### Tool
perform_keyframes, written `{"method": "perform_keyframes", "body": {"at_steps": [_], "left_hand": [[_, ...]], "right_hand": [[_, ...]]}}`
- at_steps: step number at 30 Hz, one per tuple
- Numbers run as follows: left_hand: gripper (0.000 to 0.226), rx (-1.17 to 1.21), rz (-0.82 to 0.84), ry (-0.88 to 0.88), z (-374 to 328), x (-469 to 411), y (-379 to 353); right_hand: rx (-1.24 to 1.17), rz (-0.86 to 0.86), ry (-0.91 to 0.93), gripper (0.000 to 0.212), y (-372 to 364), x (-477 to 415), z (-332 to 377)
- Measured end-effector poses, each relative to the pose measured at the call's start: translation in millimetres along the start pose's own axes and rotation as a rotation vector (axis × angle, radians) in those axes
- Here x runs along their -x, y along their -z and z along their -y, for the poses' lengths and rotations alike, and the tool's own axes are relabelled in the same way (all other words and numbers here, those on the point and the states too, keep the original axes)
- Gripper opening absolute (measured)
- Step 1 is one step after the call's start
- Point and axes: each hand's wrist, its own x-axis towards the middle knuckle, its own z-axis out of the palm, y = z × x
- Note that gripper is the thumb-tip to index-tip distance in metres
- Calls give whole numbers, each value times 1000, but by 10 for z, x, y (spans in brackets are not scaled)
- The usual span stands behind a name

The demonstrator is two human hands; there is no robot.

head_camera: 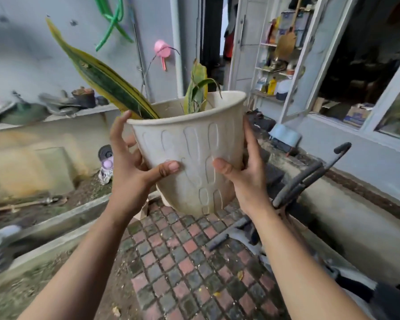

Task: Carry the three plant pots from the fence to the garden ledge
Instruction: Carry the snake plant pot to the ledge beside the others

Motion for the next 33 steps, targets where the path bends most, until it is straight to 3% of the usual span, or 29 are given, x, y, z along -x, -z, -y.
{"method": "perform_keyframes", "body": {"at_steps": [7, 14, 20, 33], "left_hand": [[108, -79, -35, 25, 860, -950, 237], [105, -63, 31, 13, 1851, -2243, 367], [106, -58, 119, 39, 2611, -3146, 245], [106, -73, 70, 146, 4094, -4705, -205]], "right_hand": [[-36, 13, -16, 97, -296, -949, -1008], [-47, -49, -48, 95, -558, -2055, -1907], [-90, -133, -98, 96, -525, -2839, -2556], [-130, -129, -164, 93, -144, -4603, -4041]]}}
